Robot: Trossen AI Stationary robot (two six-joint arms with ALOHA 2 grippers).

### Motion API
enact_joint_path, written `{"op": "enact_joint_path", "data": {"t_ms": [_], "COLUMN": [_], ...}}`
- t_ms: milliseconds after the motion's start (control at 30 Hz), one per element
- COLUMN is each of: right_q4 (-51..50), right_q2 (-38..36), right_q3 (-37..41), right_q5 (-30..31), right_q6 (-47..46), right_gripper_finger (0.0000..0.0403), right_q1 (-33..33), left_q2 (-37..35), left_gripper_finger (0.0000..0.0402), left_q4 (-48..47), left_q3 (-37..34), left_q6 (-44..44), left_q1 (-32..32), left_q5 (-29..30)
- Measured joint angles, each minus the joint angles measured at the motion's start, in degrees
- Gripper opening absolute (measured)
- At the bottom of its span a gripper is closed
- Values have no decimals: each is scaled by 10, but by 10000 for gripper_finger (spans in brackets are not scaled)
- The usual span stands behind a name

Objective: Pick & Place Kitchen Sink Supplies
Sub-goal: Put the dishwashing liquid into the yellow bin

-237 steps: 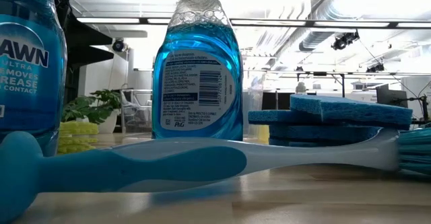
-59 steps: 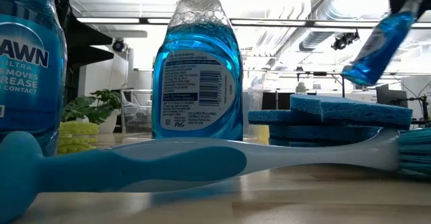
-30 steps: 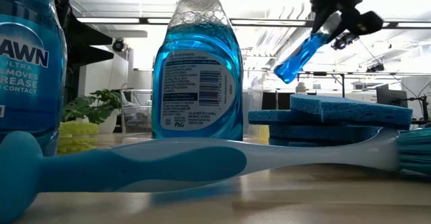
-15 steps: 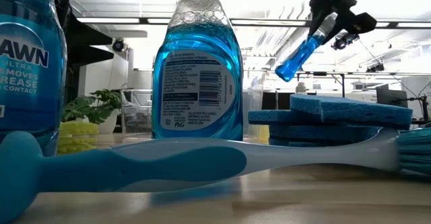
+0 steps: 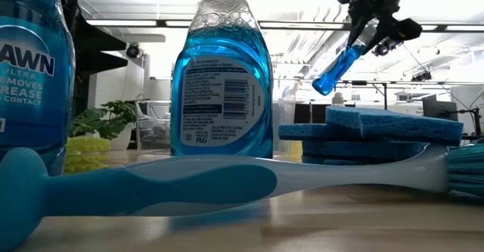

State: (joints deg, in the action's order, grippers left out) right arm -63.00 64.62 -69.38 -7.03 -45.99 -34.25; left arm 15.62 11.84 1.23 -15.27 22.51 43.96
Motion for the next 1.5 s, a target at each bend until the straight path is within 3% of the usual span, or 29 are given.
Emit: {"op": "enact_joint_path", "data": {"t_ms": [267, 667, 867, 1233, 1500], "right_q4": [-24, -219, -270, -270, -269], "right_q2": [31, 191, 264, 349, 367], "right_q3": [-17, -252, -326, -333, -288], "right_q5": [-6, 44, 53, 28, 23], "right_q6": [35, 146, 179, 195, 190], "right_gripper_finger": [140, 140, 147, 143, 145], "right_q1": [-31, -67, -78, -78, -77], "left_q2": [0, 0, 0, 0, 0], "left_gripper_finger": [264, 264, 264, 264, 264], "left_q4": [0, 0, 0, 0, 0], "left_q3": [0, 0, 0, 0, 0], "left_q6": [0, 0, 0, 0, 0], "left_q1": [0, 0, 0, 0, 0], "left_q5": [0, 0, 0, 0, 0]}}
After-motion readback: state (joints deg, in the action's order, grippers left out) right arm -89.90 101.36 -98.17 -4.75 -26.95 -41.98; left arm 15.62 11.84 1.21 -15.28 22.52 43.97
